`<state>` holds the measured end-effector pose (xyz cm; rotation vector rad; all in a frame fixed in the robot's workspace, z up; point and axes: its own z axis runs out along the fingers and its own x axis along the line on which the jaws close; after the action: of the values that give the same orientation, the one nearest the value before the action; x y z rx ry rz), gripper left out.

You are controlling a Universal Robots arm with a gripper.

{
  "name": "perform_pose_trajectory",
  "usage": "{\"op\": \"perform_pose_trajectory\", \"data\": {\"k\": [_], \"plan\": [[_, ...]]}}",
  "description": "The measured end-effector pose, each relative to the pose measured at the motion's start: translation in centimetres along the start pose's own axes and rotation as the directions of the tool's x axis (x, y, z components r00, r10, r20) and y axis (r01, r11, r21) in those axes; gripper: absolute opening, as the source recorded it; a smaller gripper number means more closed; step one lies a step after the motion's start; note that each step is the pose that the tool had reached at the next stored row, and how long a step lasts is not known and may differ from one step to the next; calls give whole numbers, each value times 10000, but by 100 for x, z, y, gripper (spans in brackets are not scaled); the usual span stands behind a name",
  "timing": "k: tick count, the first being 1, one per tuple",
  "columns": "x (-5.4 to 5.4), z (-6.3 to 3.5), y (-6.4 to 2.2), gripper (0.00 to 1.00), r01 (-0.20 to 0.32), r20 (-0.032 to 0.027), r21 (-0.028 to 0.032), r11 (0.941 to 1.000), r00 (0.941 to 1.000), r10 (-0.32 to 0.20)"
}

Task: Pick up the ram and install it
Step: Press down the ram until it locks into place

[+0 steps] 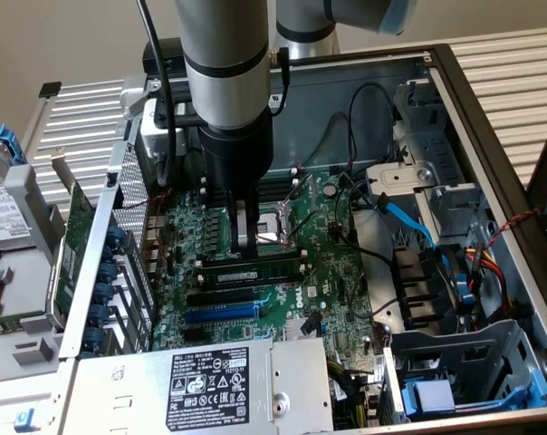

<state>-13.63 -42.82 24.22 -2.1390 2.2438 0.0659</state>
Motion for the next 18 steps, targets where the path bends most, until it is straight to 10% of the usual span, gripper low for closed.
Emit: {"op": "perform_pose_trajectory", "data": {"k": [9, 18], "plan": [[0, -1, 0, 11, -85, -1, 4, 10000, 10000, 85], [0, -1, 0, 11, -1433, 7, 83, 9896, 9897, 1433]]}}
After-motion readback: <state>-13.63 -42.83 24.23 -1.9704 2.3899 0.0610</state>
